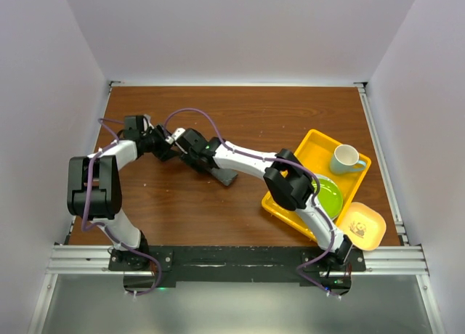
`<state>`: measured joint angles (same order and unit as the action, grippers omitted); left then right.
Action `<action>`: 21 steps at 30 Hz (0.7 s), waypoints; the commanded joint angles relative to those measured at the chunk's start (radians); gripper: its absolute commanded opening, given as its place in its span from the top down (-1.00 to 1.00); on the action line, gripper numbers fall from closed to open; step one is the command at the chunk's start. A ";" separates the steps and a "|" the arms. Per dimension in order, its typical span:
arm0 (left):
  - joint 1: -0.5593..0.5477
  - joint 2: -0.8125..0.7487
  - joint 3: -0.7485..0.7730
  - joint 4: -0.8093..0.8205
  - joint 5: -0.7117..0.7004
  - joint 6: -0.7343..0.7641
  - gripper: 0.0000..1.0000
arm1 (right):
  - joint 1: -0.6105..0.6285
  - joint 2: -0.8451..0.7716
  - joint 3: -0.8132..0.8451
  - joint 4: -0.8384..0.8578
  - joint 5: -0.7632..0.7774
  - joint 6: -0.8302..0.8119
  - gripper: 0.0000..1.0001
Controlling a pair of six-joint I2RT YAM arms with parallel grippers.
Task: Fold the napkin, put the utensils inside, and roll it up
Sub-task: Roll the napkin with the utensil
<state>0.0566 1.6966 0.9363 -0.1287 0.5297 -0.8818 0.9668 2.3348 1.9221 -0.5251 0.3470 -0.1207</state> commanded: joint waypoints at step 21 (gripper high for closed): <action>-0.047 -0.031 0.024 0.167 0.197 -0.022 -0.11 | -0.338 -0.016 -0.139 0.175 -1.050 0.475 0.67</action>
<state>0.0574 1.6894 0.9360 -0.0586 0.6350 -0.8978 0.7078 2.3230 1.8755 -0.4511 -0.3382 0.1307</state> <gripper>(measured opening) 0.559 0.251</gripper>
